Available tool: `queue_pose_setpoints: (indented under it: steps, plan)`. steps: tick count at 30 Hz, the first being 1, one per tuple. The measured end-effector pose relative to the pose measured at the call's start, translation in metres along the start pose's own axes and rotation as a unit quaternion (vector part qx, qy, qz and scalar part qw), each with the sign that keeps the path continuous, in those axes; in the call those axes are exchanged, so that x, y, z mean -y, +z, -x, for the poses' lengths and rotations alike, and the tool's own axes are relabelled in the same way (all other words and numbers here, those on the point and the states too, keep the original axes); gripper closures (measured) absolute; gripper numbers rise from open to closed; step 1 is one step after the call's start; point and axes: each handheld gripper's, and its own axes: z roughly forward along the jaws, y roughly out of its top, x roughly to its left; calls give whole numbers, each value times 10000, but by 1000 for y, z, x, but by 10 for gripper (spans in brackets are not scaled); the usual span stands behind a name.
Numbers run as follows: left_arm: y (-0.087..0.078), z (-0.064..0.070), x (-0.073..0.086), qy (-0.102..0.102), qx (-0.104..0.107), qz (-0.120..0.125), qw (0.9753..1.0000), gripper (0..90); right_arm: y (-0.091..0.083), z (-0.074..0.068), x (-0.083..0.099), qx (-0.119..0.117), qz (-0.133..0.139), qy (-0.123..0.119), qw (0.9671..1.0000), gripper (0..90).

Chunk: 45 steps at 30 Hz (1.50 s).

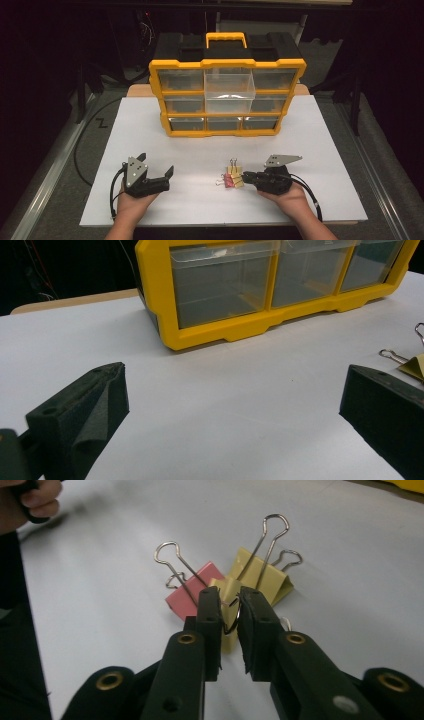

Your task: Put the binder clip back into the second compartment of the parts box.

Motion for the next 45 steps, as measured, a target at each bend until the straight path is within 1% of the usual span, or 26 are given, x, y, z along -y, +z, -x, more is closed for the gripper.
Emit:
queue_pose_setpoints:
  steps: [5, 8, 13, 15, 17, 23, 30, 34, 36, 39, 45]
  plan:
    - [1, 0, 0, 5, 9, -20, 10000, 2, -3, 1, 0, -318, -8, 43, 9995, 881]
    - [1, 0, 0, -15, 7, 10, 10000, 2, -4, 0, 0, -474, -15, 6, 9989, 900]
    - [0, 0, 0, -1, 17, 19, 10000, 2, -6, -2, 0, -480, -51, -122, 9988, 900]
    - [0, 0, 0, 4, 15, 25, 10000, 3, -8, -2, -1, -425, -44, -189, 9989, 900]
    - [0, 0, 0, 2, 9, 28, 10000, 2, -11, -2, -1, -401, -14, -220, 9990, 900]
    - [0, 0, 0, 8, 17, 37, 10000, 2, -18, 1, -2, -224, 26, -323, 9992, 900]
    - [-1, 0, 0, 11, 12, 57, 10000, 2, -25, 5, -2, -25, 9, -439, 9990, 900]
    - [-1, 0, -1, 11, 25, 73, 10000, 2, -31, 9, -2, 116, 10, -484, 9988, 900]
    - [-1, 0, -1, 8, 32, 68, 10000, 2, -33, 11, -1, 146, 18, -480, 9987, 900]
    - [-2, 0, -1, 6, 36, 91, 10000, 2, -36, 14, -1, 264, -24, -537, 9982, 900]
    - [-2, 0, -1, 9, 51, 100, 9999, 2, -43, 19, 0, 403, -97, -619, 9972, 900]
